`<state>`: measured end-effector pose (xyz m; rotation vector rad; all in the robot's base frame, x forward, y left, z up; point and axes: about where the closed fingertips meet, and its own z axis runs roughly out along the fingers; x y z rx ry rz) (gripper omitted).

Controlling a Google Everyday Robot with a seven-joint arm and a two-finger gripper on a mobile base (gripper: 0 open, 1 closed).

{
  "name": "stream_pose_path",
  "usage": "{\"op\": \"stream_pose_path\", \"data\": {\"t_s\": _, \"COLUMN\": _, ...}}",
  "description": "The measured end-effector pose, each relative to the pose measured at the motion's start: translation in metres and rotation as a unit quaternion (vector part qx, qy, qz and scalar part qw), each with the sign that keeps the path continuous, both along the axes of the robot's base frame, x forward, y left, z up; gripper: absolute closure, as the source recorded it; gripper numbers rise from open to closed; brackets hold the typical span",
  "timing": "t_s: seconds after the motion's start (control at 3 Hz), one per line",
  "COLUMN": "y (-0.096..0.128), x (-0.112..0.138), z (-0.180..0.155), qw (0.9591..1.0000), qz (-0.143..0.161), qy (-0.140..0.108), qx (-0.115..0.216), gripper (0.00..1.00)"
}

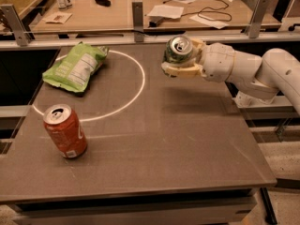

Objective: Knock green can over

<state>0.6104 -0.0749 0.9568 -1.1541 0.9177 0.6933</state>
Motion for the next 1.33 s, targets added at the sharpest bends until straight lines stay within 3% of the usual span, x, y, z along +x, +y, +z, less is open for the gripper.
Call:
{"op": "stream_pose_path", "data": {"t_s": 0.33, "y": -0.003, "x": -0.001, "z": 0.008, "qw": 0.9980, "qz": -0.023, "qy": -0.052, "qx": -0.029, "gripper": 1.00}}
{"op": "stream_pose_path", "data": {"t_s": 0.67, "y": -0.009, "x": -0.005, "z": 0.022, "qw": 0.9829, "qz": -0.051, "qy": -0.164, "qx": -0.065, "gripper": 1.00}}
{"op": "stream_pose_path", "data": {"t_s": 1.0, "y": -0.011, "x": -0.006, "z": 0.029, "qw": 0.9559, "qz": -0.049, "qy": -0.274, "qx": -0.092, "gripper": 1.00}}
{"op": "stream_pose_path", "data": {"t_s": 1.33, "y": -0.006, "x": -0.005, "z": 0.034, "qw": 0.9201, "qz": -0.014, "qy": -0.366, "qx": -0.138, "gripper": 1.00}}
